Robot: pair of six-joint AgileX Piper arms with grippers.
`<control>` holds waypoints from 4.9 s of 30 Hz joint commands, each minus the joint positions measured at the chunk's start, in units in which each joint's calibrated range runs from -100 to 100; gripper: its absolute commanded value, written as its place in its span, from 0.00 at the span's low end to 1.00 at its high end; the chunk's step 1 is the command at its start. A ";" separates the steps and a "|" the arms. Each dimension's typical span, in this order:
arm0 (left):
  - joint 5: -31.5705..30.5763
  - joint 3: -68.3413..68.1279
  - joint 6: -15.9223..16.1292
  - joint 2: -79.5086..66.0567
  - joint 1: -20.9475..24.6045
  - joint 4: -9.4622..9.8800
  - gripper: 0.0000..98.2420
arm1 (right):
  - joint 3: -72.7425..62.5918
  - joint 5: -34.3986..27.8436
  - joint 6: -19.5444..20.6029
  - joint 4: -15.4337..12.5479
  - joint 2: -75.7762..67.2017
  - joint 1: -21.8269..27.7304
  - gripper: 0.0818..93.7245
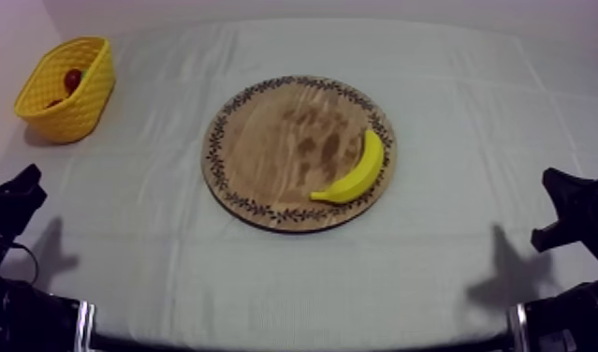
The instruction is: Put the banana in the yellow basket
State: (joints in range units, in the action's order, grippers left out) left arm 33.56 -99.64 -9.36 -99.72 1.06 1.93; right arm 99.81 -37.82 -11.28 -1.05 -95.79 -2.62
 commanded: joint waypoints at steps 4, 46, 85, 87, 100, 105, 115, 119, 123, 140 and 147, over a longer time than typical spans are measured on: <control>-0.01 -0.03 0.00 -0.02 -0.01 0.00 0.00 | -0.03 0.00 0.02 0.00 0.03 0.01 0.00; -0.30 -0.17 -3.04 -0.02 -0.01 0.09 0.00 | -0.03 0.00 0.02 0.00 0.03 0.01 0.00; 30.48 59.83 13.03 49.42 -4.74 -7.43 0.00 | -0.03 0.00 0.02 0.00 0.03 0.01 0.00; 33.49 64.30 13.12 53.68 -5.36 -7.31 0.00 | -0.03 0.00 0.02 0.00 0.03 0.01 0.00; 42.12 80.45 9.69 75.47 -18.26 -3.53 0.00 | -0.03 0.00 0.02 0.00 0.03 0.01 0.00; 42.44 84.79 7.64 81.36 -24.09 -2.34 0.00 | -0.03 0.00 0.02 0.00 0.03 0.01 0.00; 44.45 95.55 4.98 95.43 -33.54 -2.42 0.00 | -0.03 0.00 0.02 0.00 0.03 0.01 0.00; 44.74 100.12 4.20 100.95 -36.07 -3.00 0.00 | -0.03 0.00 0.02 0.00 0.03 0.01 0.00; 44.87 104.08 3.75 105.68 -37.33 -4.37 0.00 | -0.03 0.00 0.02 0.00 0.03 0.01 0.00; 40.98 104.51 2.83 113.18 -39.93 -5.69 0.84 | -0.03 0.00 0.02 0.00 0.03 0.01 0.00; 40.25 107.33 3.05 118.98 -40.39 -5.98 0.90 | -0.03 0.00 0.02 0.00 0.03 0.01 0.00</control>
State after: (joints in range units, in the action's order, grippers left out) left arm 73.73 6.99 -6.42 17.80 -39.27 -3.98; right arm 99.81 -37.81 -11.24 -1.05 -95.79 -2.62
